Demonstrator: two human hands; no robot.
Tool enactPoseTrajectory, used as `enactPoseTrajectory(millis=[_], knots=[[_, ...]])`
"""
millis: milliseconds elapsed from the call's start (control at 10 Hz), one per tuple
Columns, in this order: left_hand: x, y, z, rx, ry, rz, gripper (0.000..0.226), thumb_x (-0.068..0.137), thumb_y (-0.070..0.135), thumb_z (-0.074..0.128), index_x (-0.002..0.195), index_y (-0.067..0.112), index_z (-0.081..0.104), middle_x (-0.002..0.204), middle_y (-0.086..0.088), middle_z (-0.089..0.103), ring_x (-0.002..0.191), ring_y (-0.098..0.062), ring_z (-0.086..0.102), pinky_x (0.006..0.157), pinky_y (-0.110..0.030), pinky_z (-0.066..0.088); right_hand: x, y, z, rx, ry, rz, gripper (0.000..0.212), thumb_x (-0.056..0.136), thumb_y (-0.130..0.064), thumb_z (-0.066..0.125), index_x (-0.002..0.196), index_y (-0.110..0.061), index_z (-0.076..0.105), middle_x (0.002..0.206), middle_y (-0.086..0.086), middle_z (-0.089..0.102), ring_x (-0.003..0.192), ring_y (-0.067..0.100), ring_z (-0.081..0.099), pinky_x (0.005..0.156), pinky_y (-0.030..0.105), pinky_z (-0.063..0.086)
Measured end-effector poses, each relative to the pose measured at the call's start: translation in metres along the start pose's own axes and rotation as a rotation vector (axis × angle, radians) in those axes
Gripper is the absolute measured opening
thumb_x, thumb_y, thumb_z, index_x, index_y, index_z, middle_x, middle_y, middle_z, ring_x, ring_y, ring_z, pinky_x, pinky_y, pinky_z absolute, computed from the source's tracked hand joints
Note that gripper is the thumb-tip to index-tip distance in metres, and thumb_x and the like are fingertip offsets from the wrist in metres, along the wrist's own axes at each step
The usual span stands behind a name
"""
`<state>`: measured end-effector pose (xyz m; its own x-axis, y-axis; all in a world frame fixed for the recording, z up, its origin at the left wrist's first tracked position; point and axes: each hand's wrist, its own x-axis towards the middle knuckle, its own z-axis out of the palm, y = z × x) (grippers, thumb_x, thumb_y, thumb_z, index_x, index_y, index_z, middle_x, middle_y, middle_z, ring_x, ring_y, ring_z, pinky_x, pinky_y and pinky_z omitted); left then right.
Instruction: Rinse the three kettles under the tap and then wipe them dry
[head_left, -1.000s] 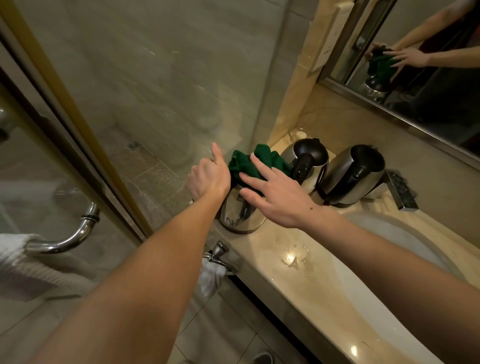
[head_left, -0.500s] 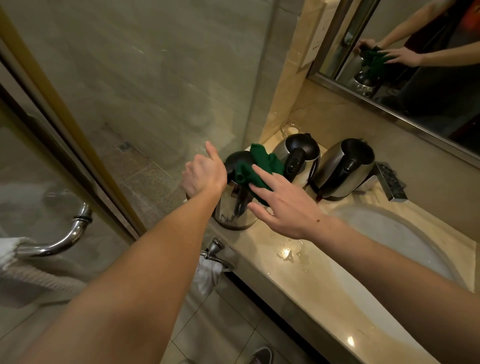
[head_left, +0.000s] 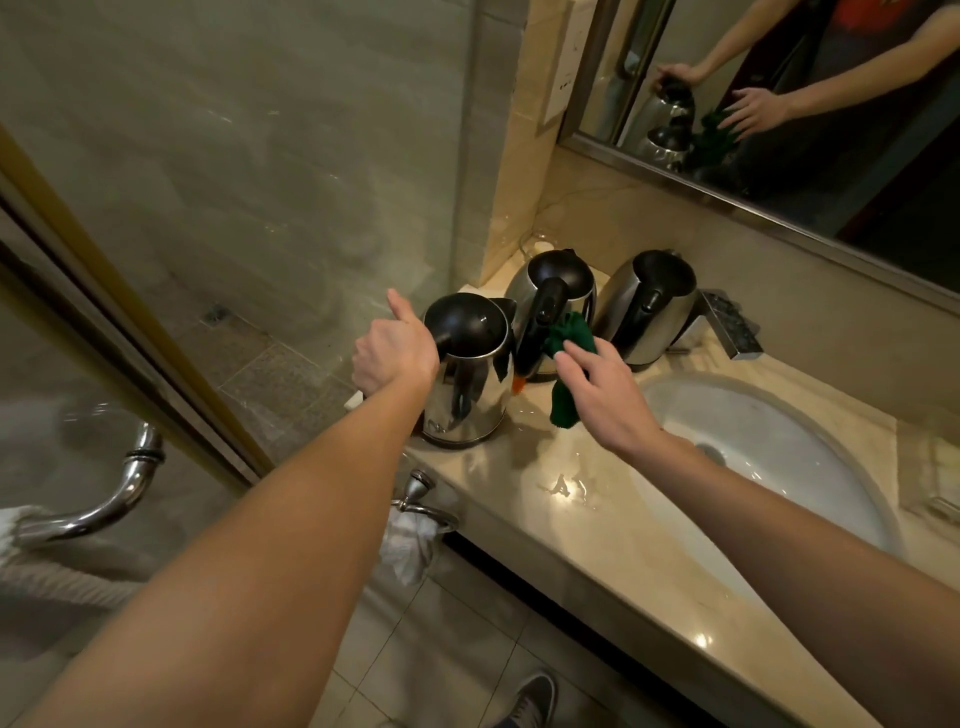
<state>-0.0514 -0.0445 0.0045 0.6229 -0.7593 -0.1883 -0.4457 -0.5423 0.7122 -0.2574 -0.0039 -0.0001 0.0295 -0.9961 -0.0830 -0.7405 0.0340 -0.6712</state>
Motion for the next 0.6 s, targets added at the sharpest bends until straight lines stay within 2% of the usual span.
enactPoseTrajectory(millis=[100, 200, 300, 400, 500, 600], knots=[[0.002, -0.006, -0.003, -0.027, -0.04, 0.027, 0.072, 0.103, 0.054, 0.018, 0.118, 0.0, 0.063, 0.117, -0.017, 0.062, 0.113, -0.037, 0.058, 0.093, -0.043, 0.043, 0.005, -0.001, -0.004, 0.043, -0.009, 0.061, 0.054, 0.102, -0.045, 0.036, 0.14, -0.01, 0.051, 0.15, 0.005, 0.034, 0.138, 0.022, 0.033, 0.115, 0.038, 0.027], [-0.002, -0.014, -0.018, -0.008, -0.006, 0.194, 0.062, 0.103, 0.052, 0.026, 0.123, 0.002, 0.058, 0.127, -0.017, 0.052, 0.118, -0.031, 0.05, 0.1, -0.045, 0.038, 0.012, -0.005, -0.007, 0.033, -0.053, 0.147, 0.051, 0.103, -0.044, 0.035, 0.119, -0.008, 0.067, 0.15, 0.008, 0.035, 0.141, 0.023, 0.029, 0.112, 0.039, 0.024], [-0.005, -0.014, -0.032, 0.005, 0.01, 0.311, 0.054, 0.103, 0.049, 0.03, 0.115, 0.005, 0.06, 0.123, -0.015, 0.052, 0.115, -0.029, 0.049, 0.099, -0.043, 0.038, 0.013, -0.008, -0.005, 0.047, -0.045, 0.181, 0.053, 0.102, -0.047, 0.036, 0.119, -0.008, 0.067, 0.143, 0.01, 0.043, 0.136, 0.026, 0.036, 0.112, 0.042, 0.03], [-0.005, -0.009, -0.05, -0.048, -0.02, 0.369, 0.046, 0.103, 0.046, 0.032, 0.098, 0.009, 0.06, 0.115, -0.014, 0.056, 0.108, -0.032, 0.053, 0.096, -0.044, 0.041, 0.014, -0.017, -0.006, 0.06, -0.018, 0.178, 0.05, 0.1, -0.044, 0.041, 0.131, -0.01, 0.06, 0.135, 0.009, 0.056, 0.124, 0.022, 0.051, 0.104, 0.038, 0.04], [-0.009, -0.008, -0.056, -0.091, -0.047, 0.398, 0.043, 0.102, 0.045, 0.034, 0.09, 0.01, 0.057, 0.107, -0.015, 0.06, 0.102, -0.033, 0.056, 0.092, -0.045, 0.044, 0.011, -0.033, -0.013, 0.093, 0.012, 0.148, 0.047, 0.102, -0.038, 0.042, 0.131, -0.006, 0.059, 0.13, 0.01, 0.06, 0.115, 0.02, 0.055, 0.096, 0.032, 0.042], [-0.022, -0.007, -0.07, -0.305, -0.178, 0.268, 0.04, 0.1, 0.043, 0.044, 0.085, 0.009, 0.059, 0.094, -0.011, 0.063, 0.094, -0.032, 0.059, 0.086, -0.044, 0.048, -0.007, -0.067, -0.03, 0.496, -0.059, 0.233, 0.052, 0.103, -0.045, 0.036, 0.109, -0.003, 0.065, 0.117, 0.018, 0.065, 0.108, 0.031, 0.063, 0.088, 0.039, 0.053]])
